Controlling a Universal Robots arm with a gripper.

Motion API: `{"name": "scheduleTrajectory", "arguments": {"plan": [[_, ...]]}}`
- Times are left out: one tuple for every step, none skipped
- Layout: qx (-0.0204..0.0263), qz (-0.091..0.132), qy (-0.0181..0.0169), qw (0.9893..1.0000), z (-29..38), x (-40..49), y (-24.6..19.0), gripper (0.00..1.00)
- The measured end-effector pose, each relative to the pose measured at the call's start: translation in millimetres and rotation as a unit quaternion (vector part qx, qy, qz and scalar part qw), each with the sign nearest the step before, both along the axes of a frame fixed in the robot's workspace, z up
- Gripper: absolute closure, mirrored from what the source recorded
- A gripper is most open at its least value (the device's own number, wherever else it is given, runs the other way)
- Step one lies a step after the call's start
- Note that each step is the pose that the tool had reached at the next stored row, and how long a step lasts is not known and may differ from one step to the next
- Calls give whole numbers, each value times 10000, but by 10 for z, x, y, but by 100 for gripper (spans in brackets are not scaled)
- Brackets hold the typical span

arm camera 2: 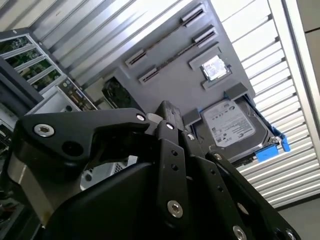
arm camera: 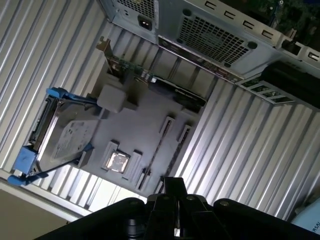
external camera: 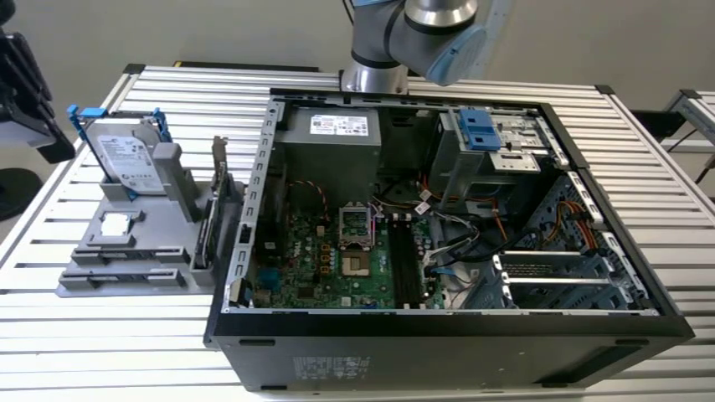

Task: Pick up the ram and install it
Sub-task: 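Pick up the ram and move it above insertion slot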

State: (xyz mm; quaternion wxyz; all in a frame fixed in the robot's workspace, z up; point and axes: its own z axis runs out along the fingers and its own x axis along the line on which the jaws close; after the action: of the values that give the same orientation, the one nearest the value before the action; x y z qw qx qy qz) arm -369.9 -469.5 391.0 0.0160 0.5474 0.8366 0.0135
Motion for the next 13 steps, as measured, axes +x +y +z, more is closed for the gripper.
{"name": "scheduleTrajectory", "arguments": {"plan": [[0,-56,3,10000,0,0,0,100],[0,-112,5,9999,0,0,0,100],[0,-166,8,9999,0,0,0,100],[0,-219,11,9998,0,0,0,100],[0,-279,17,9996,-1,-1,0,100],[0,-332,23,9994,-1,-1,0,100],[0,-396,25,9992,-1,-2,0,100],[0,-422,26,9991,-2,-2,0,100],[-1,-442,29,9990,-2,-2,0,100],[-1,-463,31,9989,-2,-3,0,100],[0,-484,32,9988,-3,-5,0,100],[0,-516,33,9987,-3,-6,0,100],[0,-563,33,9984,-4,-7,0,100]]}}
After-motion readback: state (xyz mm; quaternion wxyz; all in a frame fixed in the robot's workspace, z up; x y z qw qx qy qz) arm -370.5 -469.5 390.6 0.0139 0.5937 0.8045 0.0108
